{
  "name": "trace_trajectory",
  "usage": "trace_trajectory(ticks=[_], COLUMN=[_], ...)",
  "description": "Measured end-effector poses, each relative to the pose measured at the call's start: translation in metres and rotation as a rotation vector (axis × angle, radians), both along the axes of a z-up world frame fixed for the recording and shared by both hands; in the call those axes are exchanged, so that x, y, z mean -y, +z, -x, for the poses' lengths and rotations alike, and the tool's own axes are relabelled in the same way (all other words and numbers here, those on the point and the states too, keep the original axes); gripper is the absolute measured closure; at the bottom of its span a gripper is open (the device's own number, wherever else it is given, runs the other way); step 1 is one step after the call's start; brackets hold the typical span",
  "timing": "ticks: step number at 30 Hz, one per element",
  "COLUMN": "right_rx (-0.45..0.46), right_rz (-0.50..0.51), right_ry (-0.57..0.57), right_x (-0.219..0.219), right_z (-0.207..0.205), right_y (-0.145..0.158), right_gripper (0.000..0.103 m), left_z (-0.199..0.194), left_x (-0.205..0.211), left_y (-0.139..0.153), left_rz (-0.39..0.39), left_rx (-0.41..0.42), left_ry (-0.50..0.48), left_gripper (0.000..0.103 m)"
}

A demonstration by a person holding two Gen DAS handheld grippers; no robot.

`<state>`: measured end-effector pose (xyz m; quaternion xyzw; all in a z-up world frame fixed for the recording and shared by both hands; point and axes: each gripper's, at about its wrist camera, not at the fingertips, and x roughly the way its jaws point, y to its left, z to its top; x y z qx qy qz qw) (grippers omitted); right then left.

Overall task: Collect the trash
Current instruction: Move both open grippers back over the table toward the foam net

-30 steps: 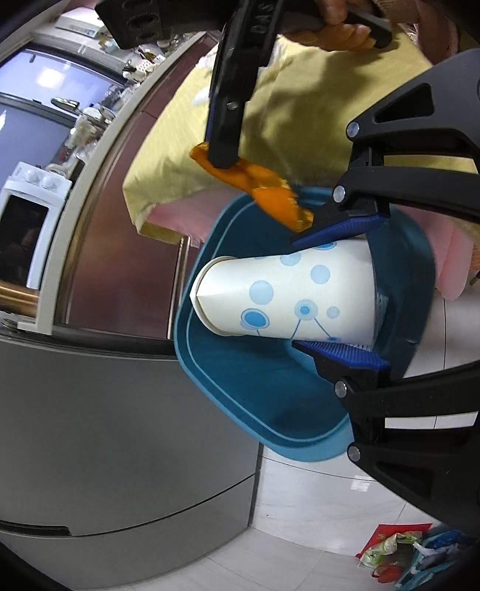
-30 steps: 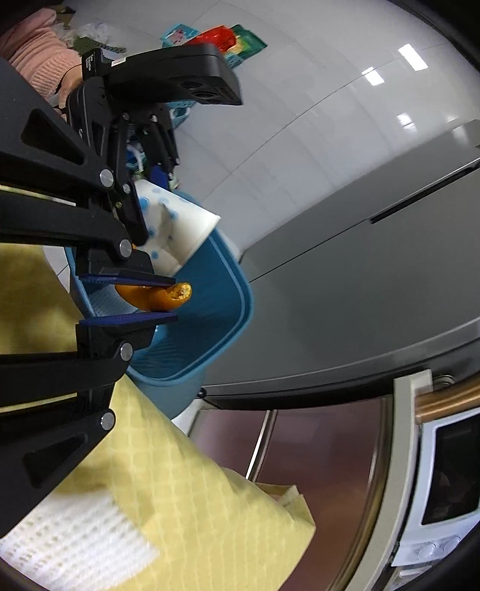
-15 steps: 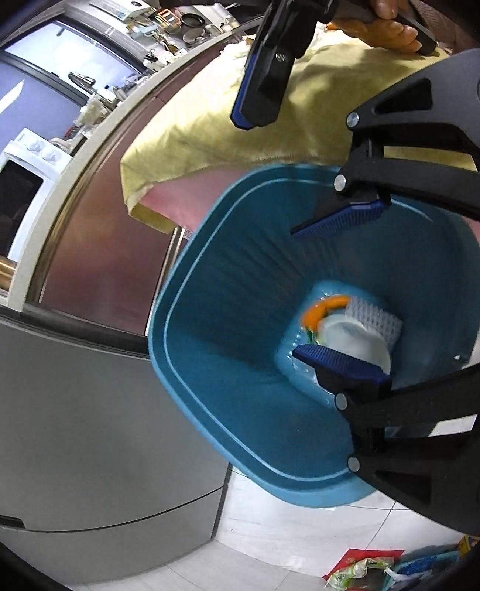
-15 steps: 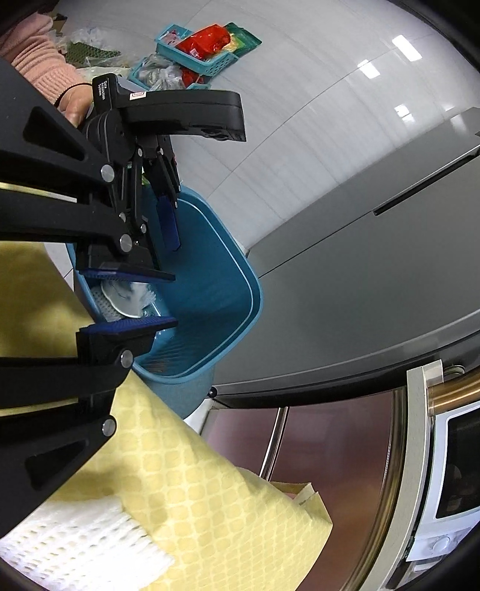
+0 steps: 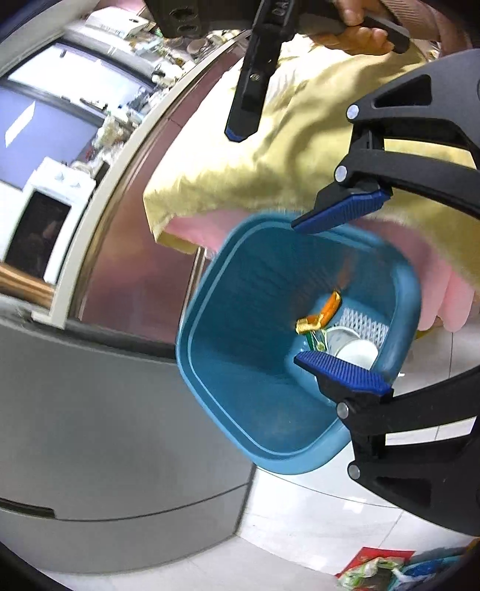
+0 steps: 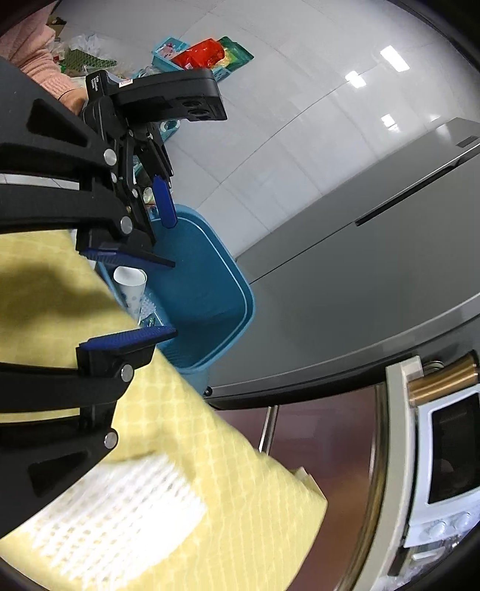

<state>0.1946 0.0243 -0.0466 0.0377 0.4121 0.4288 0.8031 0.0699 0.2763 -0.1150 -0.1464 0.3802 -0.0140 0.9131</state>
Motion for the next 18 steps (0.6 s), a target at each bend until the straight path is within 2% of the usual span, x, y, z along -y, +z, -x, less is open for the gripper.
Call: trace_trajectory(ticks=[7, 12, 18], right_rx=[0.057, 0.103, 0.125], right_rz=[-0.031, -0.019, 0.004], right_ry=[-0.064, -0.157, -0.302], right_x=[0.048, 0.092, 0.15], right_z=[0.015, 0.026, 0.032], right_y=[0.02, 0.028, 0.028], right_gripper=[0.067, 0.062, 0.056], left_z=[0.014, 0.01, -0.01], left_x=[0.046, 0.087, 0.144], left_y=[0.035, 0.053, 0.057], left_rz=[-0.022, -0.005, 0.015], left_rx=[0.094, 0.145, 0.14], left_ry=[-0.124, -0.234, -0.34], left_gripper=[0.034, 0.029, 0.026])
